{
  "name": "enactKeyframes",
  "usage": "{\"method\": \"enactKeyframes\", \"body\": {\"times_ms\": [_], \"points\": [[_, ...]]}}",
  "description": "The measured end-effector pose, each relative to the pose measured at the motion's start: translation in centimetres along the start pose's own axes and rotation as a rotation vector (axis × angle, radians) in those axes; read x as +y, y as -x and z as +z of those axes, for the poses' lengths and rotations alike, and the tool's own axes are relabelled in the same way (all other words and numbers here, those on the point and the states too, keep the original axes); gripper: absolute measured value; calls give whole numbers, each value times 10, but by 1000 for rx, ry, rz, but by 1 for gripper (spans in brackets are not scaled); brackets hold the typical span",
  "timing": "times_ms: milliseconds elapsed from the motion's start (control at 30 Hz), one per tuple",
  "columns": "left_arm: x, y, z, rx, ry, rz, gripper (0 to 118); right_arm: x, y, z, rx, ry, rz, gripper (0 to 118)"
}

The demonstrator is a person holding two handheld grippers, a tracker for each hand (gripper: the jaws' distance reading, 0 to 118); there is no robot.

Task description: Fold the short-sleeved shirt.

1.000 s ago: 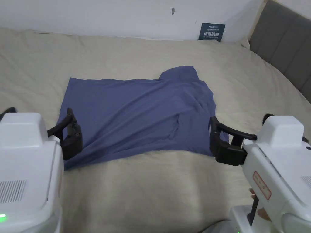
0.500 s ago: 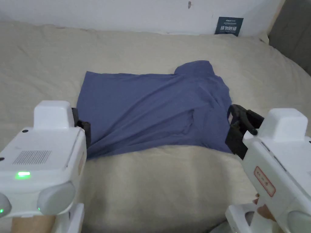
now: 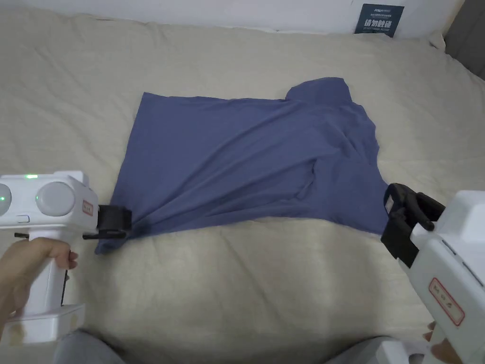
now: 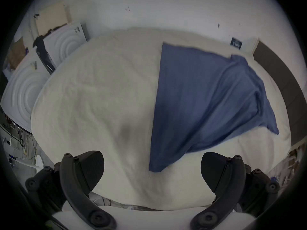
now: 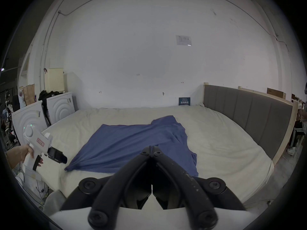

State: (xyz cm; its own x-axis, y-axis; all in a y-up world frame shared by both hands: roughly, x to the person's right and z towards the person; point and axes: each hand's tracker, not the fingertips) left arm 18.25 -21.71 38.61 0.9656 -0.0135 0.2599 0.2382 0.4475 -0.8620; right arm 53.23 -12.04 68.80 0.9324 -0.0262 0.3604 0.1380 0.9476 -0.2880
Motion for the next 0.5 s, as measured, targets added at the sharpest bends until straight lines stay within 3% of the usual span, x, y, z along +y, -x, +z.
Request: {"method": "enactKeyframes", "body": {"times_ms": [67, 100, 167, 233, 267, 400, 500], "points": [[-4, 0, -12, -40, 41, 29, 113, -3, -5, -4, -15, 22, -19, 1], [-5, -1, -16, -45, 42, 41, 105, -4, -7, -5, -22, 30, -25, 1], [-5, -2, -23, -47, 34, 65, 69, -6, -10, -7, -34, 40, -31, 1], [-5, -5, -30, -41, 37, 69, 19, -7, -13, -8, -49, 50, -34, 1], [-4, -7, -33, -52, 49, 64, 6, -8, -15, -9, -55, 56, -36, 1], [-10, -12, -33, -55, 44, 38, 4, -10, -22, -13, -75, 79, -52, 1], [-7, -2, -19, -89, 6, 116, 3, -10, -33, -20, -82, 104, -85, 2]]}}
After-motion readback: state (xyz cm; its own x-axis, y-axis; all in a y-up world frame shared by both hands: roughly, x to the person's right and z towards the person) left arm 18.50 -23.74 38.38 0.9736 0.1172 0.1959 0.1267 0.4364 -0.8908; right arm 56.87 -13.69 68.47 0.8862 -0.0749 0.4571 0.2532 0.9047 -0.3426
